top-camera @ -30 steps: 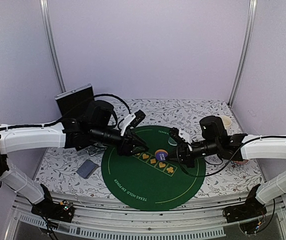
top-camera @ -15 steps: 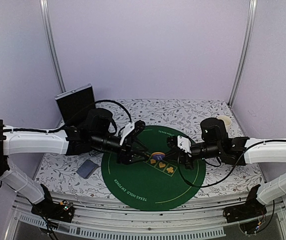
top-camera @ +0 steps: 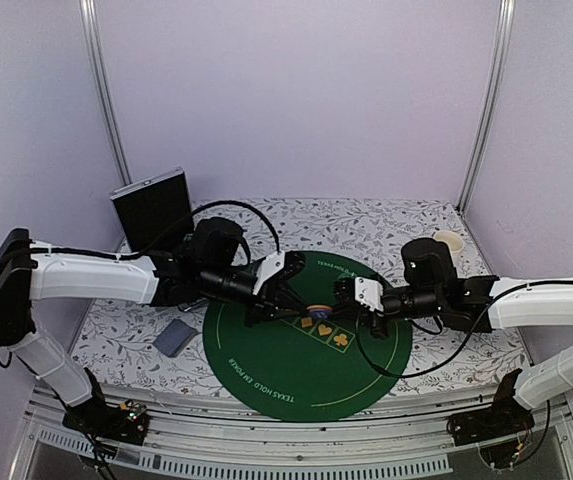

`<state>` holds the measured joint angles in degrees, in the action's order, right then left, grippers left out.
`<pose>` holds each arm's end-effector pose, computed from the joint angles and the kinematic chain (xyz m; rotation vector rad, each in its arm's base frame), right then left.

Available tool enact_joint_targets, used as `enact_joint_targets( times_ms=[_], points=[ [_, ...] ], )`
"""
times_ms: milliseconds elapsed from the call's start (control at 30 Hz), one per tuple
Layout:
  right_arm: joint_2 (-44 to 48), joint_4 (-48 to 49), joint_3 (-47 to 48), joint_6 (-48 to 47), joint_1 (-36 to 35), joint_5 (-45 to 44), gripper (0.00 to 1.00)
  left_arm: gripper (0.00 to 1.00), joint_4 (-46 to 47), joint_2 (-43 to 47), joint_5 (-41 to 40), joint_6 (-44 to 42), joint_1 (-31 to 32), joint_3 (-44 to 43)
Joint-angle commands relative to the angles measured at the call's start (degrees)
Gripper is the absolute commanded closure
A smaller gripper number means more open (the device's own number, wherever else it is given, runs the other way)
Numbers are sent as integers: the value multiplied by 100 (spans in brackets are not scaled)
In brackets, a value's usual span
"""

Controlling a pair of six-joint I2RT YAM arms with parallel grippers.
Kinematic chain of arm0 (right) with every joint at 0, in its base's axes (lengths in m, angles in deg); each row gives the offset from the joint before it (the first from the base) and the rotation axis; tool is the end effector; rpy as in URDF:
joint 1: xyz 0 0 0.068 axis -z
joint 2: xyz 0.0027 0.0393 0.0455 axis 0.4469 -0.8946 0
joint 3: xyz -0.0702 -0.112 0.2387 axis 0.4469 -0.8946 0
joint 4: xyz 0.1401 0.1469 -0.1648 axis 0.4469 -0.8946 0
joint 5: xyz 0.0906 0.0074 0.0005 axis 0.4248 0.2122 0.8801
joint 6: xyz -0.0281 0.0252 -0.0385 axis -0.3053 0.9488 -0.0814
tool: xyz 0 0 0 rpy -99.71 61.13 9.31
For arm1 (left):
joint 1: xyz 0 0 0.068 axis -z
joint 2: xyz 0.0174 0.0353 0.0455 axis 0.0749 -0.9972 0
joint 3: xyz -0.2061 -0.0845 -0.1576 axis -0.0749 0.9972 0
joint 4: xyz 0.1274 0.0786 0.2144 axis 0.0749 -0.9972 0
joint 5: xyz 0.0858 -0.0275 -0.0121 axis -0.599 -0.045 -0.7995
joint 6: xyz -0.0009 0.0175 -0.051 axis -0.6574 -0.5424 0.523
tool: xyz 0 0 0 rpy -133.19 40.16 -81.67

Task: Distribute texas hold em gaming equipment
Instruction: Adjust the big blind button on the poker table mat.

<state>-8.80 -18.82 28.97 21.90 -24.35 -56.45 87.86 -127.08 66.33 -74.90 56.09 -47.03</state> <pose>0.1629 0.2233 0.2294 -1.5731 1.3166 0.5987 0.1971 -0.2848 0.2337 1.4853 1.5442 -1.0651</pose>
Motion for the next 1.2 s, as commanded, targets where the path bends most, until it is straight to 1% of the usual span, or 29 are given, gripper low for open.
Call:
enact_joint_targets(
  times_ms=[0,100,233,300,467,667,800,900,1167],
  points=[
    [-119,265,-53,-64,-52,82,98,93,108,-172,10,-172,-6,-216],
    [-197,334,-72,-33,-52,117,98,95,49,-249,-241,-160,4,-265],
    [-386,507,-70,2,-51,91,97,99,290,-268,-407,-149,0,-147],
    [-534,571,-75,-59,-50,30,97,99,376,-368,-422,-226,14,-129],
    [-1039,653,-49,-461,-41,-329,97,97,217,-885,-459,-430,15,-297],
    [-1498,662,84,-882,-40,-442,97,97,423,-1240,-426,-685,7,-322],
    [-1608,660,129,-912,-43,-404,97,97,457,-1511,-457,-772,9,-419],
    [-1619,577,162,-1021,-38,-355,96,94,563,-1684,-465,-778,9,-457],
    [-1854,-97,606,-1220,-39,-321,95,85,686,-1916,-312,-785,21,-577]
  ],
)
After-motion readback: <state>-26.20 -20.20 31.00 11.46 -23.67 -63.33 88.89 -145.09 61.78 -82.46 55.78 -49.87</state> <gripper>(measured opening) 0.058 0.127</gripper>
